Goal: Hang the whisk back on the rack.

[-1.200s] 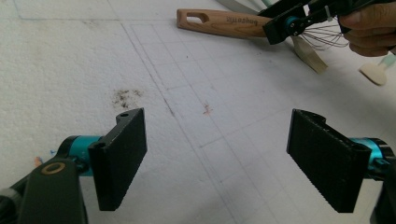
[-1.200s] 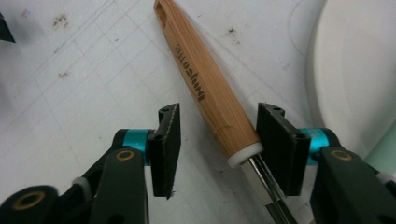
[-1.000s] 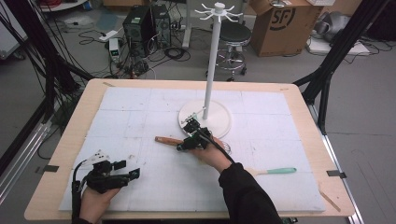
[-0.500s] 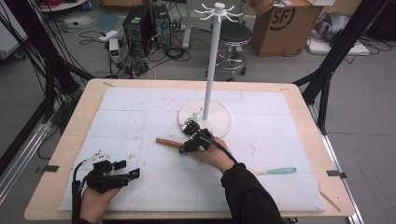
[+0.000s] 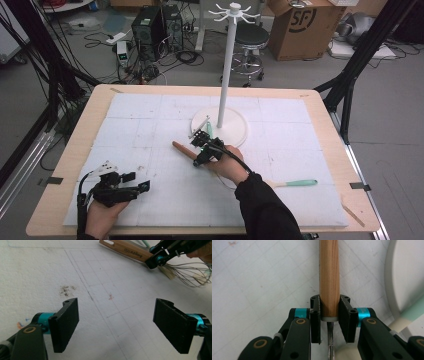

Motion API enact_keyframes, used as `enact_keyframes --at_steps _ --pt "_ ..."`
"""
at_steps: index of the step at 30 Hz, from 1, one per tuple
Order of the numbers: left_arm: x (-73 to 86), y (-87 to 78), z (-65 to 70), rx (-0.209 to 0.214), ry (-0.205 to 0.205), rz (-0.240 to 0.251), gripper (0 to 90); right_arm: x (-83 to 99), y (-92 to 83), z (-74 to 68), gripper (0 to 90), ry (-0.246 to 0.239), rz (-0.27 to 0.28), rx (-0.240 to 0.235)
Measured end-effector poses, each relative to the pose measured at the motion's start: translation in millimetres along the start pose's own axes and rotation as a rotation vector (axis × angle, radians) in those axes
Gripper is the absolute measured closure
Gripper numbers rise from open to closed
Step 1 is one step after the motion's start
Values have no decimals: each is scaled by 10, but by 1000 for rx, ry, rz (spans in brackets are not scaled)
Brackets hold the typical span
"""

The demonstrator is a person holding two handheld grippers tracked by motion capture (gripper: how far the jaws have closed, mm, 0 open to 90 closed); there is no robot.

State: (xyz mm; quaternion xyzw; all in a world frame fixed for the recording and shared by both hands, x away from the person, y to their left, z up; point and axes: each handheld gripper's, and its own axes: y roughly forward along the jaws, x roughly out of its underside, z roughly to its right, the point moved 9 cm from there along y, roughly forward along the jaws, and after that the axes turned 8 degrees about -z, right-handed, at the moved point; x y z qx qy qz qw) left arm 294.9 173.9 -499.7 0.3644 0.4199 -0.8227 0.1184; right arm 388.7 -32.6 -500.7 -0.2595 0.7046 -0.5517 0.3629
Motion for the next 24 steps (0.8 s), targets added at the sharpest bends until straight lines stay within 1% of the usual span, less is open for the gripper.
enact_keyframes --at_steps 1,2,4,5,6,7,8,9,10,13,14,16,17,19,20,21,23,24 --pt "0 1 0 0 -1 1 214 -5 -9 -15 737 8 7 -3" --pt "0 0 0 2 -1 1 214 -4 -25 -9 737 -1 11 -3" --pt "2 -2 0 1 -2 0 214 -11 -90 -1 737 10 42 -14" --pt "1 -1 2 1 -3 1 214 -15 -138 -7 737 17 65 -38" --pt "4 -3 1 0 -2 -1 214 -14 -195 -3 737 19 88 -51" --pt "5 -4 2 0 -3 -1 214 -8 -262 -12 737 33 109 -60" --pt "6 -5 3 0 -2 -2 214 1 -341 -7 737 31 143 -67" --pt "7 -4 3 -1 -1 -3 214 16 -396 -6 737 36 156 -75" --pt "6 -3 2 -4 0 -2 214 34 -464 14 737 26 180 -80" --pt "7 -1 3 -7 3 -2 214 92 -668 74 738 50 242 -94" --pt "7 -1 3 -7 4 -3 214 104 -729 110 738 48 270 -92" --pt "7 -1 2 -8 4 -4 214 151 -837 157 739 72 295 -108" --pt "6 0 2 -9 3 -2 214 166 -884 189 739 77 316 -111" --pt "7 1 2 -11 3 -4 214 195 -971 217 740 97 346 -144" --pt "5 3 3 -10 0 -1 214 205 -1008 226 739 96 359 -164" --pt "5 2 0 -11 2 -4 215 215 -1042 234 739 102 367 -173" --pt "5 4 2 -10 2 -4 215 232 -1102 265 740 105 373 -163" --pt "5 6 4 -9 4 -6 215 234 -1133 277 739 109 378 -165"
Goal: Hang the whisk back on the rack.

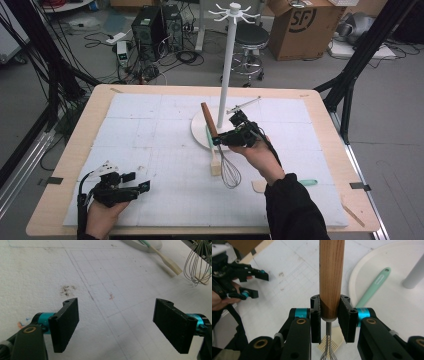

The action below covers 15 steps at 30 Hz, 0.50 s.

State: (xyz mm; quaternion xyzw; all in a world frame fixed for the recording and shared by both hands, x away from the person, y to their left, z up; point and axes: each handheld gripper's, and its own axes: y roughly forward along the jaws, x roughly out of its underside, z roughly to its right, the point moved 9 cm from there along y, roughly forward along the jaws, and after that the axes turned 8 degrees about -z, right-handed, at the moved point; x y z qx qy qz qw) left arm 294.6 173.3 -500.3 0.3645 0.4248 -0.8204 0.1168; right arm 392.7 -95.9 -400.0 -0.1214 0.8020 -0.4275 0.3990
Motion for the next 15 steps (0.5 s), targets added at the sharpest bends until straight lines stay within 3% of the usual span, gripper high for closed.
enact_keyframes --at_steps 4,6,9,15 --pt "1 -1 -1 -1 0 1 216 -55 -145 13 740 25 43 -35" --pt "1 0 1 0 0 2 216 -90 -252 17 739 52 84 -76" --pt "1 1 4 -1 -1 3 216 -102 -351 40 739 65 107 -73" --pt "2 2 2 -3 1 1 216 -189 -551 17 740 79 173 -117"
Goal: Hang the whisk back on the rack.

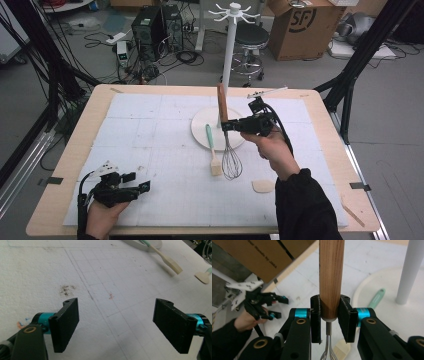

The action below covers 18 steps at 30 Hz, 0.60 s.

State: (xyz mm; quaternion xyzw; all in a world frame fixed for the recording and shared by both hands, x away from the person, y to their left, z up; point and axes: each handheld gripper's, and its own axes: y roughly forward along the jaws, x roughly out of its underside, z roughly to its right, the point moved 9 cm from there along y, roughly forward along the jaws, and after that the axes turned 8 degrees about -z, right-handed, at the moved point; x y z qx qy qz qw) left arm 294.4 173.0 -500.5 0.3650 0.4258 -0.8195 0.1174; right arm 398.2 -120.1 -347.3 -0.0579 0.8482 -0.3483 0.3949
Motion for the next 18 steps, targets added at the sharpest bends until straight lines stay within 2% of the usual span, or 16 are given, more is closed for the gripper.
enact_keyframes --at_steps 4,10,18 --pt "0 1 -3 0 0 -1 217 -134 -119 -88 739 -9 28 -31" --pt "1 0 -3 2 -2 -1 217 -401 -345 -250 740 -23 65 -49" --pt "4 -3 0 6 -3 -5 217 -770 -662 -455 740 -53 105 -55"
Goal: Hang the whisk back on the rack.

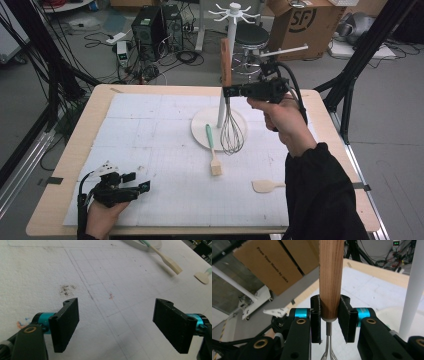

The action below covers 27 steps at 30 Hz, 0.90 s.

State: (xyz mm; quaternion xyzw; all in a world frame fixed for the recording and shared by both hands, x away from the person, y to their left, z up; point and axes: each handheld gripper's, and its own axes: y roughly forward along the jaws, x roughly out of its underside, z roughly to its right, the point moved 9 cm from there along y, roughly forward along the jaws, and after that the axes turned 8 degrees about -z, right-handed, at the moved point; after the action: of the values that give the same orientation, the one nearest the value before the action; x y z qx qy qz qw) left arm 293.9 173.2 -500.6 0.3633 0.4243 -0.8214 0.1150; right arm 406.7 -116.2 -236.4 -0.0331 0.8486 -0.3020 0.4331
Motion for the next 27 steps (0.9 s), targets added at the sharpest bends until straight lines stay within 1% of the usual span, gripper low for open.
enact_keyframes --at_steps 1,4,10,14,15,19,20,21,23,26,27 --pt "-4 2 3 0 -2 6 217 -49 -25 -16 739 2 10 -2" --pt "-3 4 -2 -1 1 3 217 -146 -52 -47 740 1 10 11" --pt "-1 3 0 -2 1 3 218 -347 78 -110 739 -1 12 4" --pt "-1 -1 4 5 0 5 218 -447 136 -116 739 -3 14 7" --pt "0 -1 5 5 1 4 217 -472 140 -118 739 4 13 7" --pt "2 -3 6 4 5 3 217 -552 133 -77 739 12 26 20" --pt "2 -3 9 5 4 4 218 -560 128 -69 739 22 24 23" --pt "1 -2 11 6 6 4 217 -576 128 -36 739 27 25 34" --pt "0 2 14 6 2 5 218 -577 141 4 739 41 20 38" --pt "1 -1 11 7 6 3 217 -587 151 49 739 42 24 63" --pt "0 -1 11 7 6 5 218 -590 152 52 739 44 25 59"
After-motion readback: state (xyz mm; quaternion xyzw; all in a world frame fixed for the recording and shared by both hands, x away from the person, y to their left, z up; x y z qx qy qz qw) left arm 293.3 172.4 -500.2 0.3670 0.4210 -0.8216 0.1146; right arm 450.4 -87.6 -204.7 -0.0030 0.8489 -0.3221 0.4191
